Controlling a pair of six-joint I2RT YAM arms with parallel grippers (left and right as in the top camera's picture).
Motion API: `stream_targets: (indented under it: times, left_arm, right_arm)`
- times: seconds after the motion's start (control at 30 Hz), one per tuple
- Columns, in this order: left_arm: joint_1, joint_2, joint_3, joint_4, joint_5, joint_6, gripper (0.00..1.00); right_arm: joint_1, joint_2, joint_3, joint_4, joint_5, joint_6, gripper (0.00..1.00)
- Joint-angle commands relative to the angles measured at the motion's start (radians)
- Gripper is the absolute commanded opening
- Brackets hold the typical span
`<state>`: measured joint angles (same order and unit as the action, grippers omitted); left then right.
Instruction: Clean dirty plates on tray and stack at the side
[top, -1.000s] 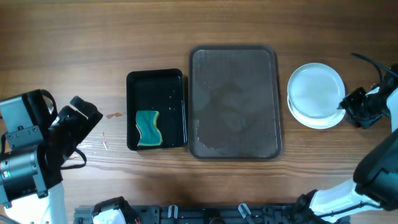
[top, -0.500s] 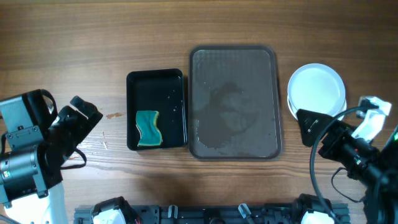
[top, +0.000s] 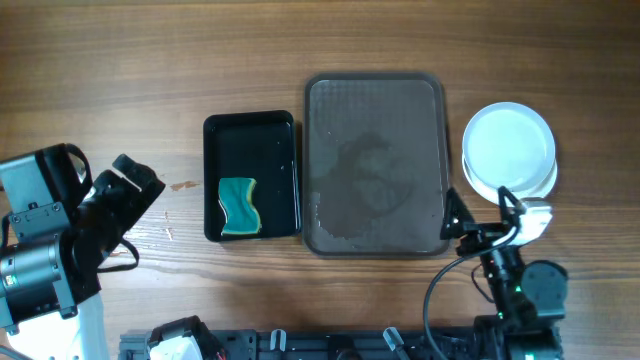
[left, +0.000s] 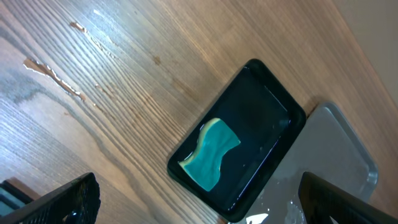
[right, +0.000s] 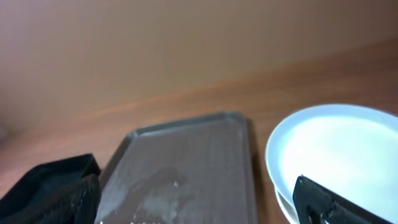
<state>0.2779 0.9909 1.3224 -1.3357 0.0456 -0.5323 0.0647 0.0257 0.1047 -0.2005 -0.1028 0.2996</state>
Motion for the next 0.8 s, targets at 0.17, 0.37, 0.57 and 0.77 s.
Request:
stream_targets:
  times: [0.17,0.37,0.57,0.77]
  left_arm:
    - [0.009,0.002,0.005,0.003,-0.014,0.009,1.00]
    - [0.009,0.002,0.005,0.003,-0.014,0.009,1.00]
    - [-0.089,-0.072,-0.022,0.038,-0.100,0.012,1.00]
    - [-0.243,-0.528,-0.638,0.907,0.031,0.113,1.00]
  right_arm:
    - [0.015,-0.022,-0.100,0.204,0.055,0.018,0.99]
    - [0.015,-0.022,-0.100,0.204,0.055,0.018,1.00]
    - [0.015,-0.022,-0.100,0.204,0.055,0.018,1.00]
    - [0.015,-0.016,-0.100,0.203,0.055,0.018,1.00]
